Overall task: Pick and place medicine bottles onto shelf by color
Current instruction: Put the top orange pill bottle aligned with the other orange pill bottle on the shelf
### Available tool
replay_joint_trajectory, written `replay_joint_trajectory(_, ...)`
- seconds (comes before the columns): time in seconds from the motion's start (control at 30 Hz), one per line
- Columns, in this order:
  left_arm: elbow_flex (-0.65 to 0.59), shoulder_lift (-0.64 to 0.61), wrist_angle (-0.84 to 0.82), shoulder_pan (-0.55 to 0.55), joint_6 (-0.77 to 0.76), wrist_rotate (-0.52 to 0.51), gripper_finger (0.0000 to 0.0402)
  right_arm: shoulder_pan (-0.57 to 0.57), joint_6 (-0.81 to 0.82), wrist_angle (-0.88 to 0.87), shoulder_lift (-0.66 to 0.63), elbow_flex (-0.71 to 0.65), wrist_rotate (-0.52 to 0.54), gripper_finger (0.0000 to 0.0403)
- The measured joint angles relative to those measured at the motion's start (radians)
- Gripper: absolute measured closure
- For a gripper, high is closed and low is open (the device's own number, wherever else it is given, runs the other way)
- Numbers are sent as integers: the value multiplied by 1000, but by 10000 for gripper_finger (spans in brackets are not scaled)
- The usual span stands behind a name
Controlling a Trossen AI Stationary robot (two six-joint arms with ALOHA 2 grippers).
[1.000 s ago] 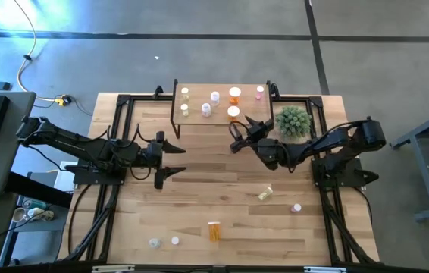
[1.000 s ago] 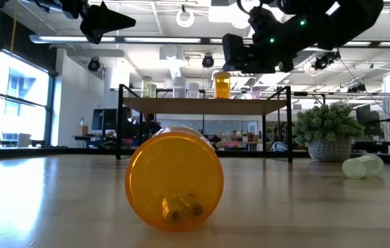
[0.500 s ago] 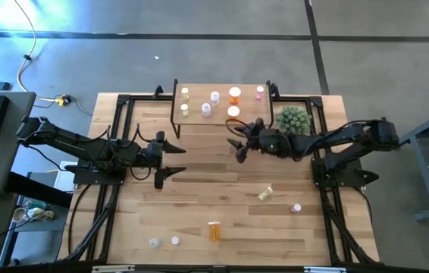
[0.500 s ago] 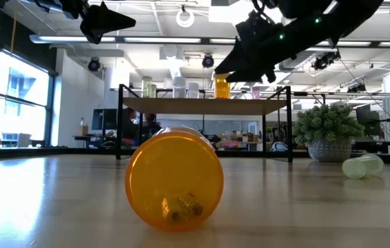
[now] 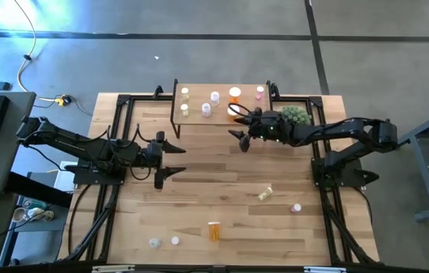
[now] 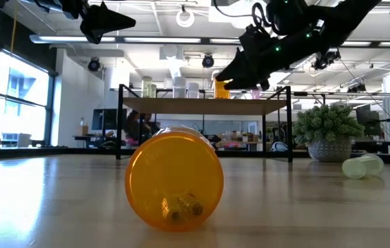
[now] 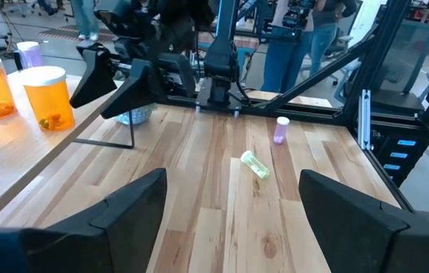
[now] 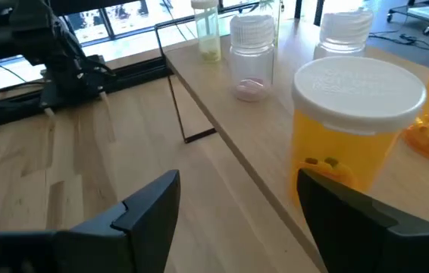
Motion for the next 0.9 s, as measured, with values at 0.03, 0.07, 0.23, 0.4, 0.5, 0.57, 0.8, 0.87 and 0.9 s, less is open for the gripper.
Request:
replay_joint_trajectory(0.03,0,0,0,0,5,0,110,-7,0,0,0,0,-19,146)
replay_joint_trajectory(0.07,0,0,0,0,14,0,110,-13,0,0,0,0,-35,146)
replay_joint_trajectory(0.23,0,0,0,0,34,-2,110,-36,0,0,0,0,-20,146)
replay_joint_trajectory(0.4,0,0,0,0,34,-3,110,-61,0,0,0,0,-4,146)
replay_joint_trajectory(0.5,0,0,0,0,34,-3,110,-62,0,0,0,0,-26,146)
replay_joint_trajectory(0.57,0,0,0,0,34,-3,110,-55,3,0,0,0,-66,146)
replay_joint_trajectory(0.8,0,0,0,0,34,-3,110,-19,26,56,0,0,-114,146)
replay_joint_trajectory(0.87,0,0,0,0,34,-3,110,-12,27,69,0,0,-114,146)
replay_joint_trajectory(0.9,0,0,0,0,34,-3,110,-11,31,71,0,0,-112,146)
